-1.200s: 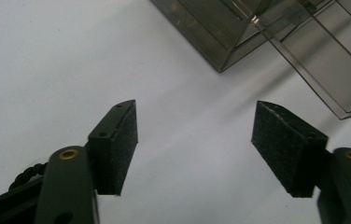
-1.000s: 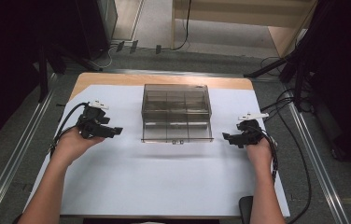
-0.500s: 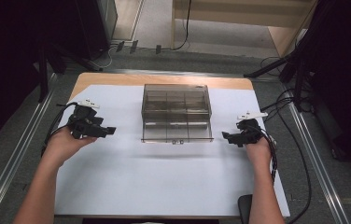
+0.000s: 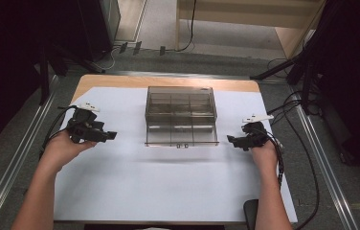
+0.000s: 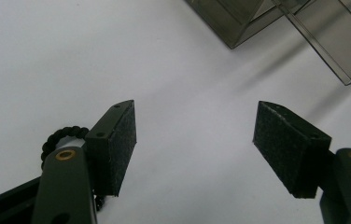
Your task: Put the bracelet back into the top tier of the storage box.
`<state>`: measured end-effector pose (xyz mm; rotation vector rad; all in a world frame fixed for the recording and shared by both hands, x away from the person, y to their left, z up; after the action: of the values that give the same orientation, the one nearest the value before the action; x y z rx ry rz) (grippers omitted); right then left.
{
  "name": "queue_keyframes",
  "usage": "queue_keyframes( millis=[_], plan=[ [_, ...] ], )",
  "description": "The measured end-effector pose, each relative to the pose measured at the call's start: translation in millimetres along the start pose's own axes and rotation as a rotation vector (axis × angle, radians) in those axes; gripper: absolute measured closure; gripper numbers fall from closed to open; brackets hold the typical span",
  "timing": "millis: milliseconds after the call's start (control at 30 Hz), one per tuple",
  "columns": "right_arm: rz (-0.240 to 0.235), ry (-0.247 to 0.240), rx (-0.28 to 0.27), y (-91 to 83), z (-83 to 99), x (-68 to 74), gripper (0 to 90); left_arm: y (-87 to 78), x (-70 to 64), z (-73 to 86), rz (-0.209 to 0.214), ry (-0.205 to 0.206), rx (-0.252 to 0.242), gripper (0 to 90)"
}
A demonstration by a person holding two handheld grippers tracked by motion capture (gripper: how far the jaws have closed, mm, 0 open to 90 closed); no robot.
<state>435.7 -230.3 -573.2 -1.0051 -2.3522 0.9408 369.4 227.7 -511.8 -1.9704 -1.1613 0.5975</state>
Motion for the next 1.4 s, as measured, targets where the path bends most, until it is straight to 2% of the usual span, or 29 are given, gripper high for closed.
queue_keyframes(
  millis=[333, 567, 600, 733, 867, 1100, 1133, 1167, 1200, 1367, 1400],
  plan=[
    [-0.005, -0.003, 0.002, 0.7, 0.3, 0.3, 24.1, -8.7, 4.8, 2.1, -0.010, 0.000, 0.016, 31.0],
    [-0.005, -0.004, 0.003, 0.8, 0.2, 0.2, 23.9, -11.0, 7.8, 7.3, -0.006, 0.001, 0.053, 30.5],
    [-0.005, -0.005, 0.003, 0.8, 0.2, 0.2, 24.0, -11.8, 11.6, 8.8, -0.024, 0.001, 0.058, 30.4],
    [-0.007, -0.003, 0.006, 0.9, 0.5, 0.7, 23.9, -13.4, 17.4, 11.7, -0.046, -0.003, 0.072, 30.4],
    [-0.007, -0.003, 0.006, 1.0, 0.4, 0.7, 23.9, -12.0, 24.5, 17.8, -0.083, 0.015, 0.111, 30.2],
    [-0.008, -0.009, 0.009, 1.5, 0.1, 1.3, 23.9, -8.5, 36.8, 25.5, -0.119, 0.022, 0.157, 29.5],
    [-0.009, -0.012, 0.010, 1.9, 0.1, 1.3, 23.9, -5.5, 42.3, 28.9, -0.142, 0.028, 0.179, 29.3],
    [-0.009, -0.012, 0.010, 1.9, 0.1, 1.3, 23.9, -5.5, 42.3, 28.9, -0.142, 0.028, 0.179, 29.1],
    [-0.009, -0.011, 0.012, 2.5, 0.0, 1.8, 23.9, -1.3, 48.0, 32.0, -0.161, 0.043, 0.200, 28.6],
    [-0.012, -0.009, 0.015, 3.9, 0.0, 3.2, 23.9, 4.3, 55.6, 36.9, -0.162, 0.043, 0.235, 28.2],
    [-0.012, -0.013, 0.019, 4.6, 0.1, 3.5, 23.9, 6.8, 56.1, 37.9, -0.147, 0.043, 0.239, 28.1]
  ],
)
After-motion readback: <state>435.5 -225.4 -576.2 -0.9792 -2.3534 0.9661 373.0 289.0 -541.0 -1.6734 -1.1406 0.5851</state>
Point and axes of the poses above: each handheld gripper's, and its own axes: y roughly forward along the jaws, z roughly out of its underside, x roughly to its left, the point moved 9 cm from there along y, roughly forward along the jaws, and after that the axes turned 8 degrees about -z, right-handed, at the moved point
